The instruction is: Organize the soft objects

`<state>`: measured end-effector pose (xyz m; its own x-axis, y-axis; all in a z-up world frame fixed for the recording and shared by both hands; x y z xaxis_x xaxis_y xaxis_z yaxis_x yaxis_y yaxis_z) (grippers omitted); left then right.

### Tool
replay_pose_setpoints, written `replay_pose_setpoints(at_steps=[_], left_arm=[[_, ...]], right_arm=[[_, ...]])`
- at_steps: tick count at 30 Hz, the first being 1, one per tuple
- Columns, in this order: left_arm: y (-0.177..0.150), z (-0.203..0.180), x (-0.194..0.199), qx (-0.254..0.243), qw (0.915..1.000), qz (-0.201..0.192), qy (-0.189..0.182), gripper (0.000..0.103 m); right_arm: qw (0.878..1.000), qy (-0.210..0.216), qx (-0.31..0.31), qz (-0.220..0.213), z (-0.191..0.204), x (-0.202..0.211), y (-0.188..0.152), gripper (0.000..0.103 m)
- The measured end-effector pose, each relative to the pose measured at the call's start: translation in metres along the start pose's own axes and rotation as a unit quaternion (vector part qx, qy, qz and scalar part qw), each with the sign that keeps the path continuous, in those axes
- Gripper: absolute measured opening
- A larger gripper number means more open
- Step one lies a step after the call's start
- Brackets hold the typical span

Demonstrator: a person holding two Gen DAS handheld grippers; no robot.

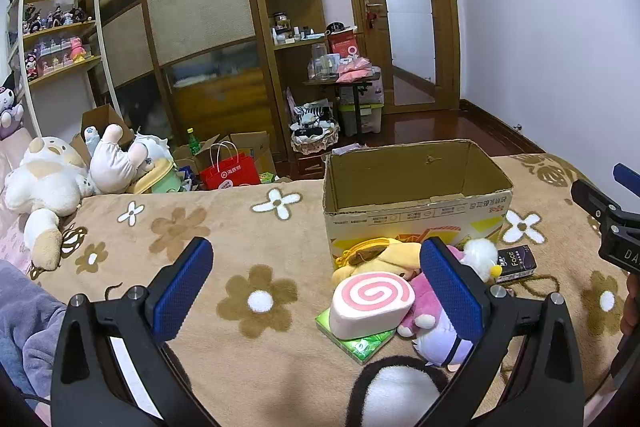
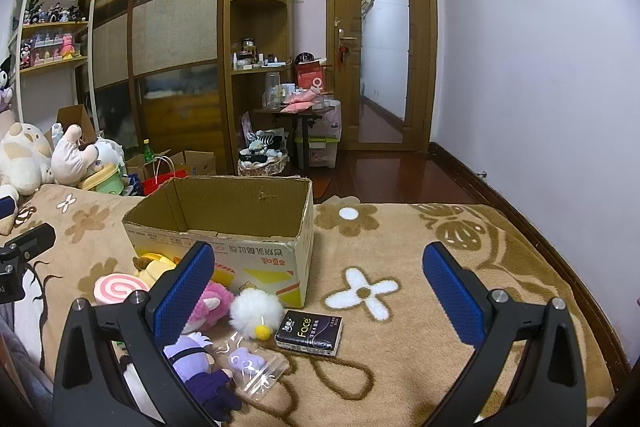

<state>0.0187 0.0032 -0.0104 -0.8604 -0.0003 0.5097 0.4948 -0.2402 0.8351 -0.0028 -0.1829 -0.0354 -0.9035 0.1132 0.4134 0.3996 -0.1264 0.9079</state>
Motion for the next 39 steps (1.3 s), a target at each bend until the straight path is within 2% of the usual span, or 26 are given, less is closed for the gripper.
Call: replay_pose_setpoints(at_steps=[39], left_arm=[[-0.0015,0.0062,0.0005,0.004,1.0,-0.001,0.008,0.102]], right_arm=[[1.0,0.002,-0.001,0.002,-0.0012,-0.0004,-0.0009,0.103]])
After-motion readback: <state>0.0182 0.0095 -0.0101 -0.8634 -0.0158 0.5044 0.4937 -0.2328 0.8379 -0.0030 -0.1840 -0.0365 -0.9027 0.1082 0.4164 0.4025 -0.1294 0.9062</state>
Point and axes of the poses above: each gripper's, at about its wrist camera, not at the fingertips, and x roughly against the way its jaws point, z to its left, y to its top, the point moved 2 cm from there along -x, roughly the way its jaws point, and after that the axes turned 5 degrees about -x, right-handed, at the moved point
